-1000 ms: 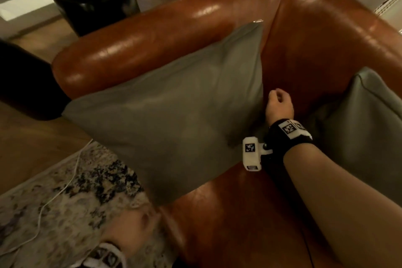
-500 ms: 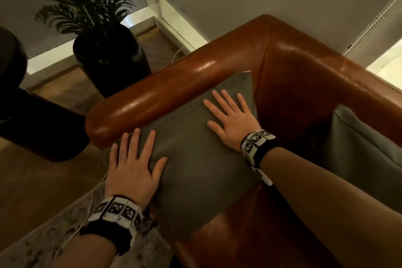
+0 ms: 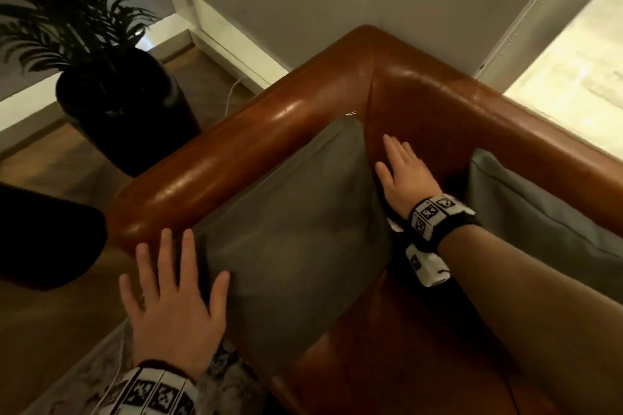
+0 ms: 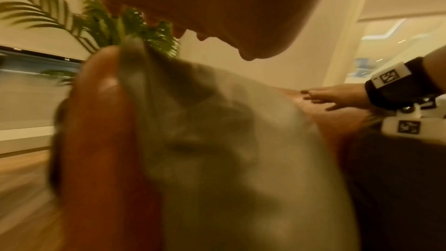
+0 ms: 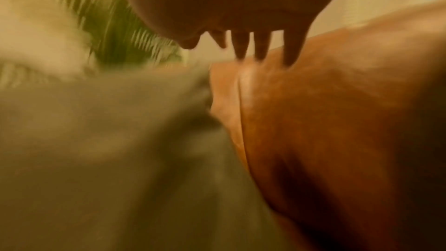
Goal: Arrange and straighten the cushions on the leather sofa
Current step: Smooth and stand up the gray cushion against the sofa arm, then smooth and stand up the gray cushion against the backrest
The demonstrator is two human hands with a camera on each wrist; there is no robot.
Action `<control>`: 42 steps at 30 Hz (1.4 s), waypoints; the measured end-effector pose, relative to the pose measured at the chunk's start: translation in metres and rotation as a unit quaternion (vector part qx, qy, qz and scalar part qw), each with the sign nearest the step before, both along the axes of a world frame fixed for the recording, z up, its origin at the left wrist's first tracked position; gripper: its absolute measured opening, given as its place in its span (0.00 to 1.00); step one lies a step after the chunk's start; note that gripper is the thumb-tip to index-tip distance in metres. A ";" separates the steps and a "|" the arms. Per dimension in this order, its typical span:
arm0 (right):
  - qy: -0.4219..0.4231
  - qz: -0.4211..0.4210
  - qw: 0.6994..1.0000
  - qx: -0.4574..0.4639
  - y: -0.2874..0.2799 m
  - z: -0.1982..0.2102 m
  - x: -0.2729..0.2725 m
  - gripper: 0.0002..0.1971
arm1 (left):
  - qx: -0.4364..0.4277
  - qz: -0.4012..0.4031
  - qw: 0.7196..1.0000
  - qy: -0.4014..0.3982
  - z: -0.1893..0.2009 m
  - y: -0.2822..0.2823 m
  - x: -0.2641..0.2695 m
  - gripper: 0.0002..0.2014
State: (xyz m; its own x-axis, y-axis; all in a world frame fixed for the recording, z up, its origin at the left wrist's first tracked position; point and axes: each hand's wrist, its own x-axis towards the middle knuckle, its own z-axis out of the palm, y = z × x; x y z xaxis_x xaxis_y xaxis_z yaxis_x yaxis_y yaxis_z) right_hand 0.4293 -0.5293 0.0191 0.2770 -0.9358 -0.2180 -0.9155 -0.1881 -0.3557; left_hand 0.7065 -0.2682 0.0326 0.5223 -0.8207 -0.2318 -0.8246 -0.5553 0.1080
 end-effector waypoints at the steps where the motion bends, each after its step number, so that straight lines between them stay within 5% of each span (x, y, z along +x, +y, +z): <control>1: -0.062 -0.027 0.997 0.024 0.015 0.009 -0.013 0.29 | -0.008 -0.025 1.000 0.014 0.006 -0.004 -0.012 0.39; 3: -0.147 -0.069 0.987 0.020 0.052 0.026 -0.044 0.23 | -0.033 -0.095 0.994 0.047 0.015 -0.013 -0.040 0.36; 7: -0.125 -0.118 0.974 -0.148 0.113 0.042 -0.127 0.17 | -0.069 -0.255 0.958 0.107 0.026 -0.038 -0.111 0.33; 9: -0.069 -0.120 0.971 -0.196 0.130 0.040 -0.172 0.20 | -0.078 -0.328 0.934 0.115 0.028 -0.054 -0.152 0.33; 13: 0.109 -0.137 0.974 -0.143 0.151 0.027 -0.248 0.27 | -0.113 -0.458 0.873 0.125 0.031 -0.097 -0.250 0.29; 16: 0.158 -0.156 0.965 -0.139 0.162 0.017 -0.288 0.28 | -0.120 -0.562 0.811 0.111 0.025 -0.134 -0.329 0.27; 18: 0.164 -0.202 0.957 -0.129 0.168 0.013 -0.318 0.28 | -0.101 -0.594 0.796 0.062 0.013 -0.159 -0.363 0.28; 23: 0.126 -0.301 0.938 -0.113 0.189 0.007 -0.393 0.29 | -0.105 -0.563 0.819 -0.040 -0.009 -0.206 -0.358 0.32; 25: 0.069 -0.375 0.916 -0.122 0.198 0.001 -0.413 0.30 | -0.123 -0.497 0.858 -0.037 -0.007 -0.214 -0.343 0.31; 28: -0.212 -0.535 0.813 -0.092 0.207 -0.005 -0.427 0.36 | -0.171 -0.251 0.945 0.118 -0.003 -0.218 -0.333 0.33; 30: -0.266 -0.546 0.790 -0.087 0.208 -0.005 -0.423 0.33 | -0.141 -0.107 0.948 0.264 0.001 -0.224 -0.335 0.33; 35: -0.105 -0.414 0.875 -0.227 0.199 0.030 -0.400 0.32 | -0.175 -0.168 0.929 0.280 0.019 -0.212 -0.364 0.22; 38: -0.107 -0.265 0.940 -0.186 0.191 0.066 -0.369 0.38 | -0.195 -0.222 0.898 0.326 0.041 -0.189 -0.392 0.22; 40: -0.107 -0.212 0.963 -0.131 0.182 0.081 -0.345 0.47 | -0.175 -0.287 0.844 0.419 0.058 -0.171 -0.413 0.23; 42: -0.084 -0.238 0.961 -0.113 0.172 0.090 -0.335 0.54 | -0.129 -0.393 0.759 0.502 0.072 -0.159 -0.430 0.22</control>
